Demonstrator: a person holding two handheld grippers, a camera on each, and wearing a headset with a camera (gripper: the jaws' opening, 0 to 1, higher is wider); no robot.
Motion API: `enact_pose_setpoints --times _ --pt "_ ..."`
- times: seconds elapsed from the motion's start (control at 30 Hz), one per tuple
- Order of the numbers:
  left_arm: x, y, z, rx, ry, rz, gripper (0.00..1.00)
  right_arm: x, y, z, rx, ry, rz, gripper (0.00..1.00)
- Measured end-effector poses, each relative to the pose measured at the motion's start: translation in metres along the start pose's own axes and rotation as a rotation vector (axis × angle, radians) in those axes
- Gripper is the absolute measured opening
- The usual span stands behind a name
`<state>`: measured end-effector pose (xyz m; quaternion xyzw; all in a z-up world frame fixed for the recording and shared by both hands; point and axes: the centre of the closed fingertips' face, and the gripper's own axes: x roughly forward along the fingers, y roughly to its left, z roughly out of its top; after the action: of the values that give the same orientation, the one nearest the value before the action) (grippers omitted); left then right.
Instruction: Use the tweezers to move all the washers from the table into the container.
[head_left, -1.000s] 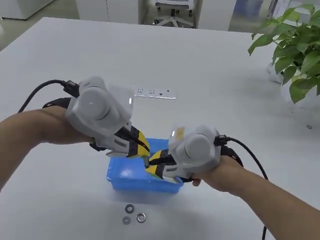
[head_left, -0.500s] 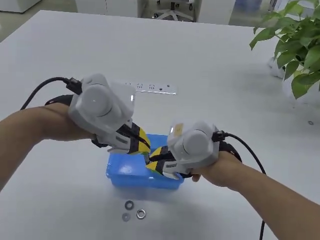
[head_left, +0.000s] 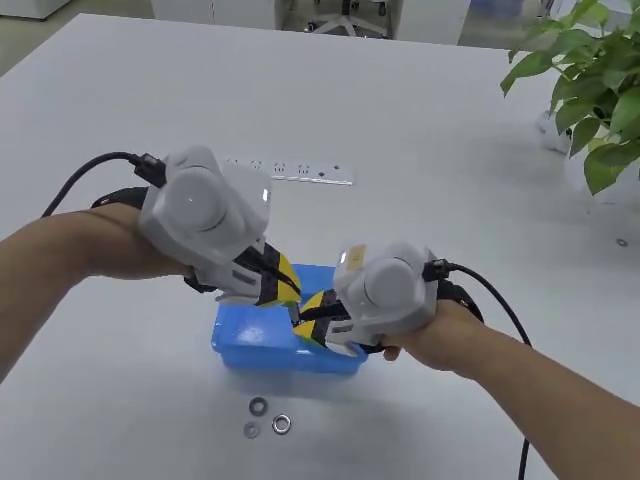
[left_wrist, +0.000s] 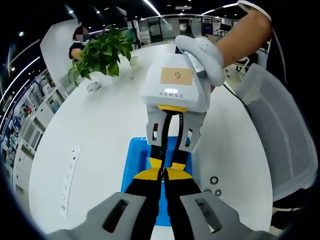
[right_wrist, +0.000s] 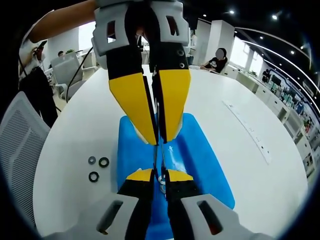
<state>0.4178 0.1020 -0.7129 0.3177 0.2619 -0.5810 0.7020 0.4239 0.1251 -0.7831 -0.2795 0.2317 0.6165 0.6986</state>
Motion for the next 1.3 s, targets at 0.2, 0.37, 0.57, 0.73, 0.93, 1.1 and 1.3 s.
enact_pose_setpoints --times 0.2,0.37,0.57,0.73,0.93,1.1,1.3 --pt "0.0 0.001 -0.002 0.004 0.004 0.002 0.06 0.0 -0.001 -0.002 0.002 0.002 -0.004 0.1" --pt "0.0 0.0 -0.002 0.004 0.007 0.002 0.06 0.0 -0.001 -0.002 0.0 0.005 -0.004 0.1" --pt "-0.001 -0.001 -0.001 0.009 0.009 0.005 0.06 -0.001 -0.001 0.0 0.001 0.001 -0.007 0.11" --pt "-0.003 -0.001 0.001 0.011 0.01 0.008 0.06 -0.002 0.0 0.001 0.005 -0.002 -0.007 0.11" --pt "-0.006 -0.002 0.004 0.017 0.009 0.012 0.06 -0.005 0.001 0.004 0.0 -0.005 -0.01 0.11" --pt "-0.01 -0.003 0.007 0.022 0.01 0.015 0.06 -0.008 0.002 0.006 -0.003 -0.01 -0.014 0.11" --pt "-0.016 -0.005 0.012 0.029 0.012 0.016 0.05 -0.012 0.005 0.011 -0.004 -0.022 -0.015 0.11"
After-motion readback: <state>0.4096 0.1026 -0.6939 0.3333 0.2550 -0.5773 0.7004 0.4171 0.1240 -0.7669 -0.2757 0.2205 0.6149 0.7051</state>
